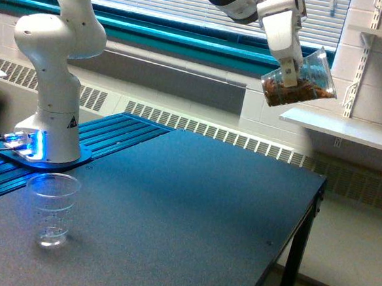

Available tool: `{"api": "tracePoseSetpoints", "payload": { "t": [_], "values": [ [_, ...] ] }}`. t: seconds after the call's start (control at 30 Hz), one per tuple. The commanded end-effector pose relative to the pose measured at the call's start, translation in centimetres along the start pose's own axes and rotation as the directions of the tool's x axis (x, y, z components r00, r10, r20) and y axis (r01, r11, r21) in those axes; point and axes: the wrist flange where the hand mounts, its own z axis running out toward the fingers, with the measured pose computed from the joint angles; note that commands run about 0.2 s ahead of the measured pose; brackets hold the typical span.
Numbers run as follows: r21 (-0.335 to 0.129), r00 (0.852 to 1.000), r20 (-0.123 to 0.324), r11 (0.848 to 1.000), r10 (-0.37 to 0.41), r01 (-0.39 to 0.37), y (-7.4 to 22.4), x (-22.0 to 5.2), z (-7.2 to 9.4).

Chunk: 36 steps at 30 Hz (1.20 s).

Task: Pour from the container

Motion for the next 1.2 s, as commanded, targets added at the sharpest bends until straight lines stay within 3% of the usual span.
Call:
{"api": "tracePoseSetpoints", "payload": {
  "t": [0.03, 0.6, 0.97, 1.2],
  "values": [
    [-0.006, 1.000, -0.005, 1.000, 0.018, -0.018, 0.8, 0.7, 0.0],
    [-0.033, 0.999, -0.039, 0.999, 0.013, -0.015, 2.1, 0.5, -1.1],
    [-0.086, 0.996, -0.076, 0.995, 0.049, -0.056, 7.1, -0.9, -3.0],
    [-0.152, 0.990, -0.093, 0.981, 0.110, -0.124, 12.4, -1.9, -3.4]
  ]
}}
